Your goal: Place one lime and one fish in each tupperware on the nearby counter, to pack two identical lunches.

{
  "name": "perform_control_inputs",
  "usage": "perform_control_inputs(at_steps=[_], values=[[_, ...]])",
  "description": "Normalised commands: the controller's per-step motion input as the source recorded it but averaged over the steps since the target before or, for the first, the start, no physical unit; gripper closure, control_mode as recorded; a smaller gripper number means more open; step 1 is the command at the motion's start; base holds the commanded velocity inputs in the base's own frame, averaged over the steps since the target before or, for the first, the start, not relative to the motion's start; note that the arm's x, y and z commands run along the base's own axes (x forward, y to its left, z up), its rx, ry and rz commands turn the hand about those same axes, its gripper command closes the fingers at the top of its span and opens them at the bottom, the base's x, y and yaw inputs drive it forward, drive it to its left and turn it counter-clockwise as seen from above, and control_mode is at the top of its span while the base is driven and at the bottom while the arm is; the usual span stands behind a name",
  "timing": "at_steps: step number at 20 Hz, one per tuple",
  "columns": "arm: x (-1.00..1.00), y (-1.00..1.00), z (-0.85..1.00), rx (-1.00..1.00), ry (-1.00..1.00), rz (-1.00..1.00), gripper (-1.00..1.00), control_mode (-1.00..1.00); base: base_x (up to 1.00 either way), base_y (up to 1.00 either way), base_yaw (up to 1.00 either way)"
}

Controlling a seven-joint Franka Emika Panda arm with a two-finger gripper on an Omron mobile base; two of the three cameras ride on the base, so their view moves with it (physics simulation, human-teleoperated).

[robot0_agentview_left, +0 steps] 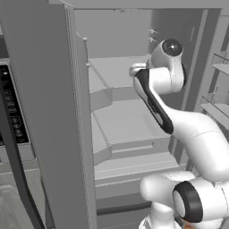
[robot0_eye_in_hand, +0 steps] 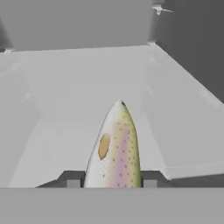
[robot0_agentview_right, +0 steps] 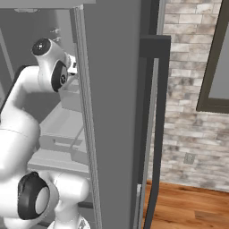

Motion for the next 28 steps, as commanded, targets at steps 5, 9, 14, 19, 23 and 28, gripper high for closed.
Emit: perform_control_inputs(at_steps=[5,9,14,19,23,28], values=[[-1.0,0.43,-0.48,0.01,0.06,0.0,1.0,-1.0,0.0,0.0,0.0],[-1.0,0.01,-0.21,0.08,0.03,0.0,1.0,-1.0,0.0,0.0,0.0],[-0.63,0.0,-0.43,0.05,0.09,0.0,1.0,-1.0,0.0,0.0,0.0],[-0.17,0.0,-0.19,0.01,0.05,0.0,1.0,1.0,-0.56,0.04,-0.02],[0.0,0.0,0.0,0.0,0.0,0.0,1.0,1.0,-1.0,0.03,-0.14],[0.0,0.0,0.0,0.0,0.0,0.0,1.0,1.0,-1.0,0.0,-0.22]])
